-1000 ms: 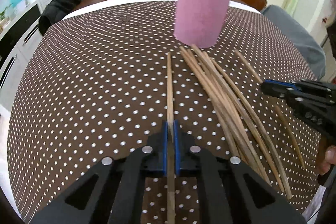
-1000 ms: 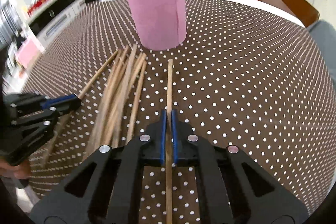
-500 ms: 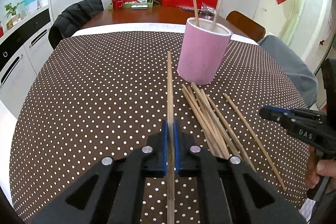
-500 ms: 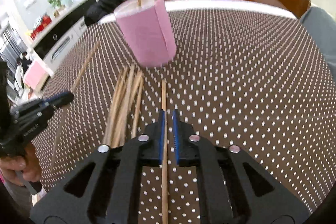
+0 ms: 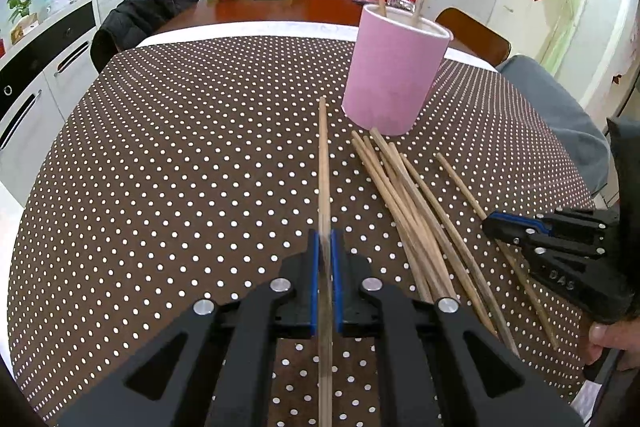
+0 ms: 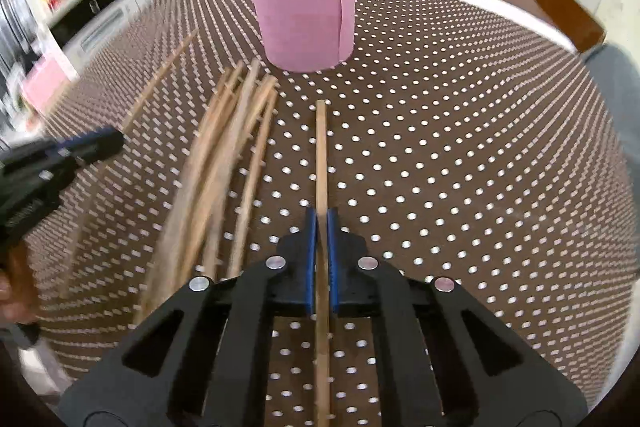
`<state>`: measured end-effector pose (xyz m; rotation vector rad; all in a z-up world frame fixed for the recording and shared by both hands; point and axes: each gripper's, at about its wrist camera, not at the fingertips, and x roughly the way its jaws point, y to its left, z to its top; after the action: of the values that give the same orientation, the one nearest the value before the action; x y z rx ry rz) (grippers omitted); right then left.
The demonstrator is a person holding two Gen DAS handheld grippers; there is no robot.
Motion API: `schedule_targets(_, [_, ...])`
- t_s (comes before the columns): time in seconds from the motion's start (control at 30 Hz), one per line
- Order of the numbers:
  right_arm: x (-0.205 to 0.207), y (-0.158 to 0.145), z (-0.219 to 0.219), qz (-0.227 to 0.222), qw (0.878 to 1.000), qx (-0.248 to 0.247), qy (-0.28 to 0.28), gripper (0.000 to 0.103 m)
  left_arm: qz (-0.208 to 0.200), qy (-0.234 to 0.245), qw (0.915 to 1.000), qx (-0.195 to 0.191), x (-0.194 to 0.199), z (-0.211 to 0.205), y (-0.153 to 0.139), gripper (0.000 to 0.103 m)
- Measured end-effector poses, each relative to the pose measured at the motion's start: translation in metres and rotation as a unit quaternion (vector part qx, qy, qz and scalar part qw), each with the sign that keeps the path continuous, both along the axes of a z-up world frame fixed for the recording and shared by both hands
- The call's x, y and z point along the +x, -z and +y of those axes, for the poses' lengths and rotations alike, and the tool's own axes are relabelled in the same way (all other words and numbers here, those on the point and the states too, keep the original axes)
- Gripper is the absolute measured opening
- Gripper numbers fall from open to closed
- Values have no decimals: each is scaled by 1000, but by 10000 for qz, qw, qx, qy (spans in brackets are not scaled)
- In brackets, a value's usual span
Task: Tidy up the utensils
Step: 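Lift the held sticks upright and carry both grippers over the pink cup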
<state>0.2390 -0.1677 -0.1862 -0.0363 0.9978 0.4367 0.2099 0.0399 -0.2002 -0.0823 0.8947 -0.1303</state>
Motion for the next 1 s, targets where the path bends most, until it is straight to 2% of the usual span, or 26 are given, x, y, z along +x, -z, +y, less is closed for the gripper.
schedule_targets(0.17, [-9, -28, -22, -375, 9960, 804, 46, 6, -238, -103, 9995, -155, -2, 10, -13, 6])
schedule_targets(0.33, [-18, -51, -32, -724, 9882, 1351, 7, 6, -667, -112, 9971, -337, -7, 12, -36, 6])
schedule_targets(0.53, [-16, -90, -44, -1343, 9687, 2083, 86, 6, -1336, 80, 9897, -506, -8, 9, -75, 6])
schedule_targets(0.73, [21, -137, -51, -2158, 9408, 2600, 266, 6, -2256, 382, 9704, -769, 15, 1, -131, 6])
schedule_targets(0.87, [54, -169, -50, -2588, 9208, 2888, 419, 6, -2829, 628, 9490, -1240, 42, -2, -168, 6])
schedule_targets(1.0, [81, -193, -41, -2948, 9107, 2841, 553, 6, -3245, 848, 9299, -1506, 71, -16, -188, 6])
